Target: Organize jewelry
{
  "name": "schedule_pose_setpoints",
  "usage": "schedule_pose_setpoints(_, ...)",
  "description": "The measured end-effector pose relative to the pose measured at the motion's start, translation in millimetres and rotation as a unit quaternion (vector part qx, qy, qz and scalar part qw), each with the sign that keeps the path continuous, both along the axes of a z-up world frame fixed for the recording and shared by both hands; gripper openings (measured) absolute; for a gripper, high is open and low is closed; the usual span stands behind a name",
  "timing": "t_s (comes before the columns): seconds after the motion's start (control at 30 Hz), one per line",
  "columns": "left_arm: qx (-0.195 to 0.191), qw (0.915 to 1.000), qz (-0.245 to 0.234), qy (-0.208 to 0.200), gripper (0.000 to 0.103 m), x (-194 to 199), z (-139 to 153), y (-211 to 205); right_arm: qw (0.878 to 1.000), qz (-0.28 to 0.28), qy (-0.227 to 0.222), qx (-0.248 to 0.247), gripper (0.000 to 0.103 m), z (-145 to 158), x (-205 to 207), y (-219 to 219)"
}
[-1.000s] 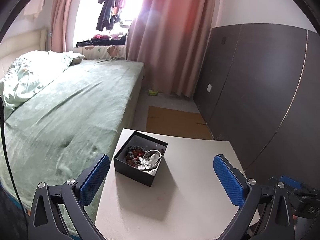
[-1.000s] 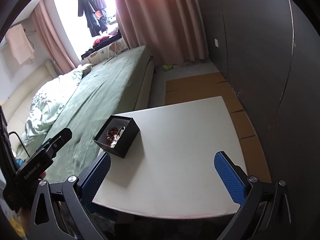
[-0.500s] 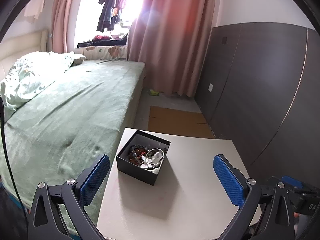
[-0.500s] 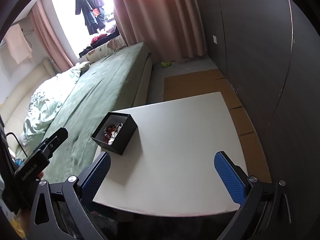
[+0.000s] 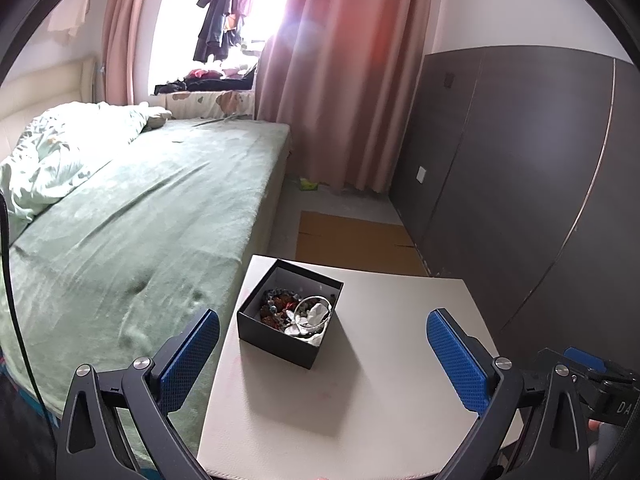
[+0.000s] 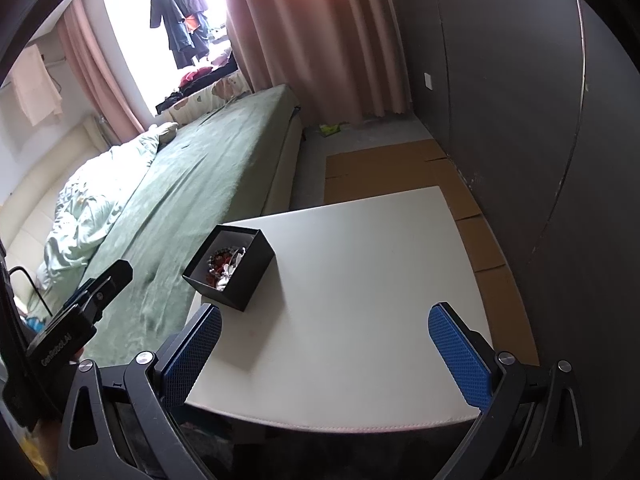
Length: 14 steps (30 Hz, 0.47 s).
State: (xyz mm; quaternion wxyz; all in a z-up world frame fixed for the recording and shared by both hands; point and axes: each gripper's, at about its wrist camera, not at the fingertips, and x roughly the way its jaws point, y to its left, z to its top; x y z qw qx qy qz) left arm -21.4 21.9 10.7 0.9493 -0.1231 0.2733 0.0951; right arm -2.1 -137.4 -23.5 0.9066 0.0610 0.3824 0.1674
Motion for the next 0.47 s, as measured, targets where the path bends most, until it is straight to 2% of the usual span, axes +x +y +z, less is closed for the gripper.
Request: schedule_pose_setpoints(0.47, 0.006, 1.0000, -0.005, 0.003, 0.103, 0.1, -0.3, -1.7, 1.000, -0.001, 0.003, -0.003, 0.103, -0.7, -2.0, 3.0)
